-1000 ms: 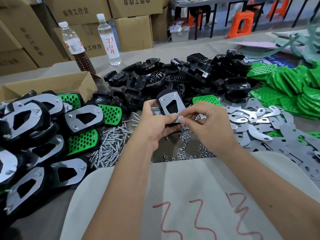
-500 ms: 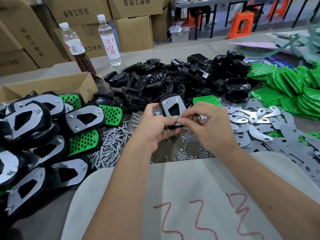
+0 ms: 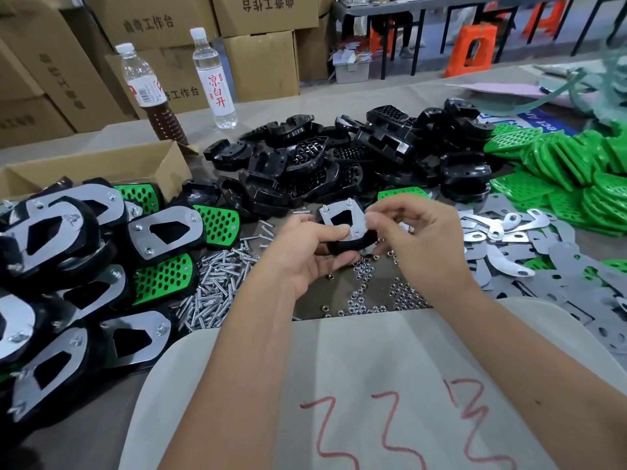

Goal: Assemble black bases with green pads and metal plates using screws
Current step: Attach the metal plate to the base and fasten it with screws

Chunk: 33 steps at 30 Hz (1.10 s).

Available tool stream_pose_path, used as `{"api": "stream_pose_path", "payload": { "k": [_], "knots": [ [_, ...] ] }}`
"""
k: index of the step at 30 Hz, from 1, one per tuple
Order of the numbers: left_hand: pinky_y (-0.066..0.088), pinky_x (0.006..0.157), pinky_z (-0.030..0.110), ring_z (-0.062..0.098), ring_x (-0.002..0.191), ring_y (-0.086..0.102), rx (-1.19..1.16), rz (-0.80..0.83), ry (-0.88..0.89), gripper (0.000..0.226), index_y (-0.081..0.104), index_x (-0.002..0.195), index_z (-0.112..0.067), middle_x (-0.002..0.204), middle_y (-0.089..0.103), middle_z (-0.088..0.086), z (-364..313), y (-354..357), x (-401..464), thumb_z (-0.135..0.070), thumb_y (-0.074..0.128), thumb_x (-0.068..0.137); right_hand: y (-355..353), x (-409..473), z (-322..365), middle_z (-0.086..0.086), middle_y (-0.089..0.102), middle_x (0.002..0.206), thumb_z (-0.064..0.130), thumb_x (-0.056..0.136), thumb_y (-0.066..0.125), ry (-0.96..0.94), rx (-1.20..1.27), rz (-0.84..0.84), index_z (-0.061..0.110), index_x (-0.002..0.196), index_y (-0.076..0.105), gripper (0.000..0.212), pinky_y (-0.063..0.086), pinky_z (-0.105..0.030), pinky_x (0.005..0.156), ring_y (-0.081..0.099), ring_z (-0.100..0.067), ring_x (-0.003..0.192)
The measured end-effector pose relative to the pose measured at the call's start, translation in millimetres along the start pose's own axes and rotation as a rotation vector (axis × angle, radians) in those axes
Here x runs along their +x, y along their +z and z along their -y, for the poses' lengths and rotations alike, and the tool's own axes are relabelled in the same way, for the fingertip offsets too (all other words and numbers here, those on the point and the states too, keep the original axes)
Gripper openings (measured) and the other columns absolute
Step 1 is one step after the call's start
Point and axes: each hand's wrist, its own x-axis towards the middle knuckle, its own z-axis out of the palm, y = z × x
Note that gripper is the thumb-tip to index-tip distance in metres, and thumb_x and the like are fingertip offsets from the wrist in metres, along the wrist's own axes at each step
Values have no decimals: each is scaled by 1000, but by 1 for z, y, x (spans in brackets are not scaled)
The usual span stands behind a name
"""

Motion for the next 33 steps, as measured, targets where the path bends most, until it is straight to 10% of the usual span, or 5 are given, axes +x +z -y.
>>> {"api": "stream_pose_path", "payload": {
  "k": [4, 14, 21, 33],
  "knots": [
    [55, 45, 18, 20, 51, 68, -40, 82, -114, 7, 67, 90, 0, 62, 67, 12, -4, -4, -3, -4, 63, 95, -9, 6, -7, -1, 72, 78, 8, 89, 78, 81, 63, -153, 23, 86, 77, 16, 59, -30, 57, 67, -16, 69],
    [57, 48, 22, 26, 60, 71, -127, 133, -128, 6, 71, 92, 0, 79, 70, 16, -6, -5, -8, -3, 65, 91, -7, 4, 0, -6, 77, 84, 5, 85, 82, 85, 130, -126, 18, 92, 81, 14, 57, -30, 57, 67, -19, 64],
    [56, 48, 18, 22, 57, 72, 61, 100, -69, 27, 80, 77, -9, 72, 72, 10, -5, -9, -1, -2, 61, 95, 5, -4, 13, -4, 63, 80, 6, 78, 89, 1, -45, 175, 22, 88, 83, 19, 52, -39, 53, 55, -24, 68],
    [57, 51, 23, 22, 67, 75, 93, 86, 9, 36, 60, 121, -12, 93, 79, 10, -3, -10, 1, 7, 64, 91, 7, -7, 18, -18, 64, 79, 5, 79, 88, 86, -29, 203, 22, 82, 81, 19, 49, -19, 50, 56, -17, 55]
  ]
}}
